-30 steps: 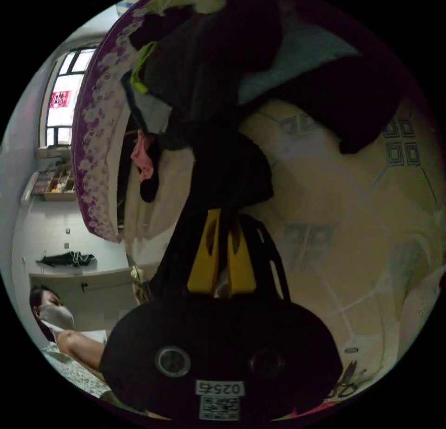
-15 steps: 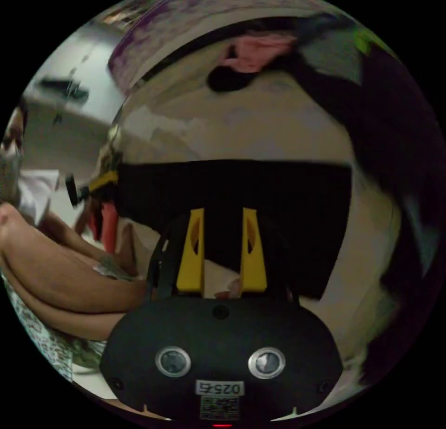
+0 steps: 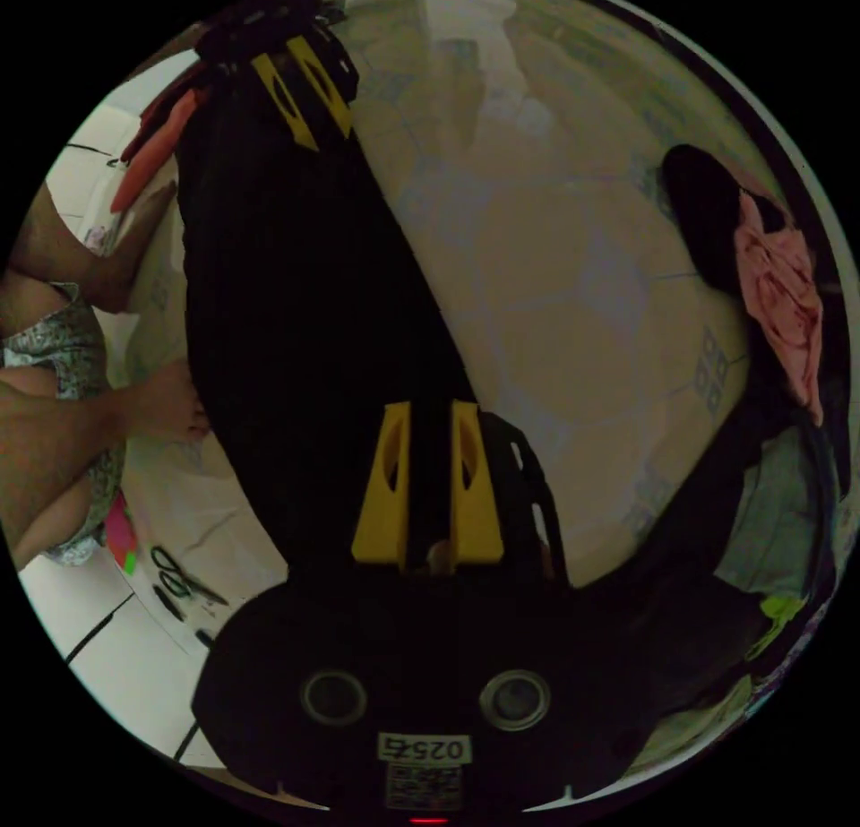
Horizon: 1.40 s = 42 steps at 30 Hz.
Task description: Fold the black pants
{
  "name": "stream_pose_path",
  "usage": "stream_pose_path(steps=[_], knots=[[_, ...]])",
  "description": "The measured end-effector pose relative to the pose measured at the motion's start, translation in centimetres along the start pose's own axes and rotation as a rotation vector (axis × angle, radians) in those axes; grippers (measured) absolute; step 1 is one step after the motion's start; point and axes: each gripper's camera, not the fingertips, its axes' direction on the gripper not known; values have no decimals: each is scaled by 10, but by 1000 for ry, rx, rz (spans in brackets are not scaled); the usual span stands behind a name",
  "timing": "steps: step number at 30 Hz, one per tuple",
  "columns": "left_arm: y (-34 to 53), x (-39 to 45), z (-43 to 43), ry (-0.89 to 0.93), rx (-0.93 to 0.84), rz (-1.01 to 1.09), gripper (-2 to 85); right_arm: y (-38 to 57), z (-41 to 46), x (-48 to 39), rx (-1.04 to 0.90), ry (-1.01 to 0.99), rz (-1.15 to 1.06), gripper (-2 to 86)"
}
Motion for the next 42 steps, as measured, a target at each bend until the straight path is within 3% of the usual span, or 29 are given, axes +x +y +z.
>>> stream_pose_path(steps=[12, 17, 27, 35, 42], knots=[[-41, -25, 66, -33, -27, -100, 26, -47, 18, -22, -8, -35, -76, -8], [-51, -35, 91, -67, -20, -97, 34, -40, -2, -48, 66, 64, -91, -10], [-72, -60, 151, -37, -35, -62, 21, -16, -31, -94, 142, 170, -28, -10], [-70, -74, 178, -41, 19, -96, -8, 7, -57, -75, 143, 206, 104, -9], [-80, -102, 247, -14, 10, -164, -9, 27, -14, 6, 128, -44, 190, 6]])
